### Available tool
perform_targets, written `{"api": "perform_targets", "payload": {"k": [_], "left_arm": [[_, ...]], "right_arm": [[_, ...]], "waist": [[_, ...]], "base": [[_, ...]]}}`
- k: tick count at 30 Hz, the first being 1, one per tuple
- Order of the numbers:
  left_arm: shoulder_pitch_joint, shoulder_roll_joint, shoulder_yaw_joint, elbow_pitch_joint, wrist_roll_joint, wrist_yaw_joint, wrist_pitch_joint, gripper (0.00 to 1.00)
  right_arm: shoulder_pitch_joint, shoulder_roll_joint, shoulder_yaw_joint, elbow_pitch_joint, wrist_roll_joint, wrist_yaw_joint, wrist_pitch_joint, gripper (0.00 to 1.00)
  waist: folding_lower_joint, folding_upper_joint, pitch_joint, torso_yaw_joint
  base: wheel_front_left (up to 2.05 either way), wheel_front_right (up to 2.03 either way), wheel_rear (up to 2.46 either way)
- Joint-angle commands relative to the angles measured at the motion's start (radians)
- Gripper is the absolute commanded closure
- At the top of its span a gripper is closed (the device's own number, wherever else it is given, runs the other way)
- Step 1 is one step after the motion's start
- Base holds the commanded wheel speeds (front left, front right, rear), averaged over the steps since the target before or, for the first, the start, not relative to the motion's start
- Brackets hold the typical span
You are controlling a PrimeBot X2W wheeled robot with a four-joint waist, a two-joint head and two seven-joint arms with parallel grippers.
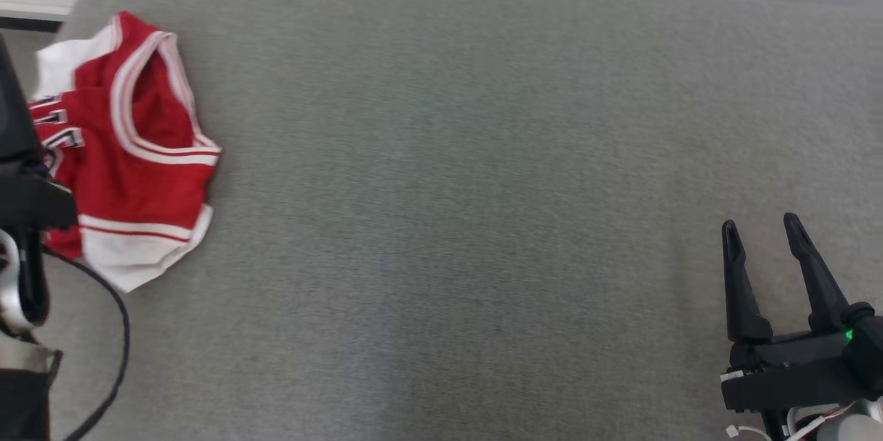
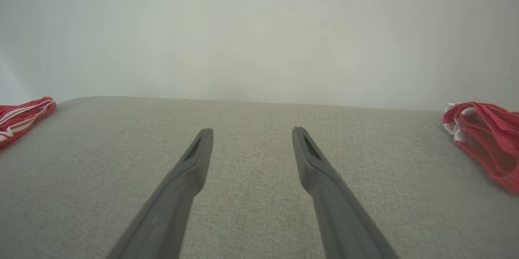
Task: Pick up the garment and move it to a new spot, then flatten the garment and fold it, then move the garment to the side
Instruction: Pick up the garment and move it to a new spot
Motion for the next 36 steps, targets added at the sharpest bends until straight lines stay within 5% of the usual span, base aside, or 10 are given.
{"api": "perform_targets", "payload": {"k": [1, 17, 32, 33, 34, 36], "left_arm": [[-0.02, 0.01, 0.001, 0.016, 0.003, 0.0, 0.01, 0.0], [-0.095, 0.076, -0.011, 0.349, -0.035, -0.009, 0.217, 0.0], [-0.114, 0.057, -0.045, 0.613, -0.089, -0.019, 0.508, 0.0], [-0.119, 0.056, -0.045, 0.623, -0.09, -0.011, 0.514, 0.11], [-0.125, 0.056, -0.048, 0.629, -0.09, -0.013, 0.515, 1.0], [-0.136, 0.049, -0.053, 0.629, -0.088, -0.013, 0.494, 1.0]], "right_arm": [[-0.013, 0.0, 0.0, -0.009, 0.0, -0.002, -0.005, 0.0], [-0.046, -0.001, -0.004, -0.014, 0.0, -0.002, -0.003, 0.0], [-0.051, 0.002, -0.002, -0.031, -0.012, -0.002, 0.013, 0.0], [-0.052, 0.003, -0.001, -0.032, -0.013, -0.002, 0.016, 0.0], [-0.053, 0.003, -0.001, -0.033, -0.014, -0.002, 0.016, 0.0], [-0.051, 0.003, -0.002, -0.033, -0.015, -0.002, 0.017, 0.0]], "waist": [[-0.0002, -0.0002, 0.104, -0.117], [-0.0002, -0.0002, 0.135, -0.183], [-0.0002, -0.0002, 0.131, -0.191], [-0.0002, -0.0002, 0.131, -0.192], [-0.0002, -0.0002, 0.13, -0.192], [-0.0002, -0.0002, 0.124, -0.192]], "base": [[0.0, 0.0, 0.0], [0.0, 0.0, 0.0], [0.0, 0.0, 0.0], [0.0, 0.0, 0.0], [0.0, 0.0, 0.0], [0.0, 0.0, 0.0]]}}
